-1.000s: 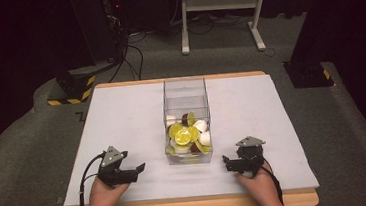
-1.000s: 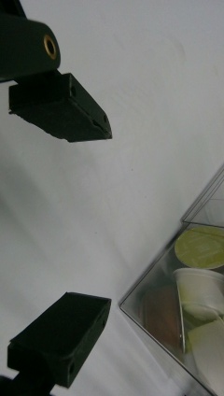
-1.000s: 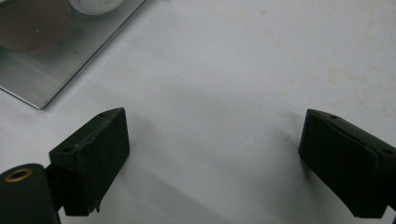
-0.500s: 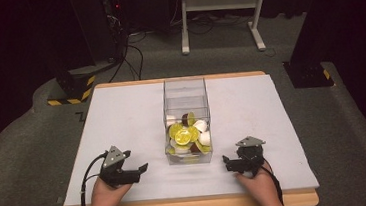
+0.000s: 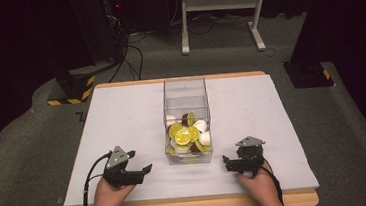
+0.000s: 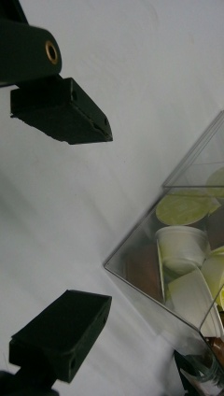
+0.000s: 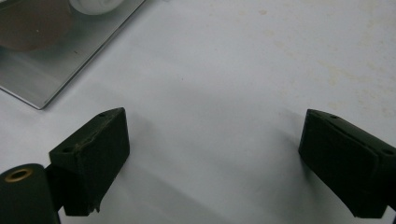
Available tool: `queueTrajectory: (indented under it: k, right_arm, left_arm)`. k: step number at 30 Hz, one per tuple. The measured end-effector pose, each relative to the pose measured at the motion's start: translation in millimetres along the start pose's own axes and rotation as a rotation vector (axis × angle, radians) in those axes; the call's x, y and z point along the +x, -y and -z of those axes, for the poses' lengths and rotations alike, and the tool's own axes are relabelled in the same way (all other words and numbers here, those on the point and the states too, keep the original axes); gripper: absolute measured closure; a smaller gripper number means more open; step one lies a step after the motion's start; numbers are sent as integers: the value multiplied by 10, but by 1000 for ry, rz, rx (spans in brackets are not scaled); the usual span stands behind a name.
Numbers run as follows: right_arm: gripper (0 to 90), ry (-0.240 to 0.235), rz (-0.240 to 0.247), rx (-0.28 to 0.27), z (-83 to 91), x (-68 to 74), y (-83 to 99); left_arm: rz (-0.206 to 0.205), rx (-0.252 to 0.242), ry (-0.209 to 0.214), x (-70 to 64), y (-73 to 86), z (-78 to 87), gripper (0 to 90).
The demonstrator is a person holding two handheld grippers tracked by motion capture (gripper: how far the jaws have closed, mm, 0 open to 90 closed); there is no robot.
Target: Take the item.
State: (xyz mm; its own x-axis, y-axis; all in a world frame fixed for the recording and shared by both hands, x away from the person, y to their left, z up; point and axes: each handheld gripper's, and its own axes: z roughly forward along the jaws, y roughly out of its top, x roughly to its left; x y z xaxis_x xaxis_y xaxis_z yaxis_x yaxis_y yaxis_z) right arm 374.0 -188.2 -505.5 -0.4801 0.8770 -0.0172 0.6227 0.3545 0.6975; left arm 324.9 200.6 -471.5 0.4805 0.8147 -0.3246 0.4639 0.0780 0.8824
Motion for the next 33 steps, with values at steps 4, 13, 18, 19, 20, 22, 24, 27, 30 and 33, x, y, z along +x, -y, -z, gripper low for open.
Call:
queueTrajectory:
  k: [4,13,18,19,20,22,24,27,30,33]
  right_arm:
    - [85,-1,-1,0,0,1,0]
    - [85,0,1,-1,0,0,0]
    - [85,0,1,-1,0,1,0]
    - [86,0,1,-1,0,1,0]
    - [85,0,1,-1,0,1,0]
    - [86,0,2,-2,-1,0,0]
    - [86,0,2,-2,-1,0,0]
    - [85,0,2,-2,-1,0,0]
    - [86,0,3,-2,-1,1,0]
    - [86,0,3,-2,-1,0,0]
  left_arm:
    - [11,-9,6,-19,2,-9,182]
    - [6,-9,34,-76,-17,-11,193]
    - [9,-13,54,-128,-33,-21,196]
    - [2,-10,58,-132,-38,-21,196]
    - [11,-17,62,-144,-44,-26,196]
    - [6,-16,70,-155,-62,-28,197]
    - [10,-22,81,-181,-84,-35,203]
    - [18,-34,99,-225,-124,-48,206]
    - [1,-29,111,-261,-164,-55,208]
    - [-3,-34,125,-306,-208,-70,213]
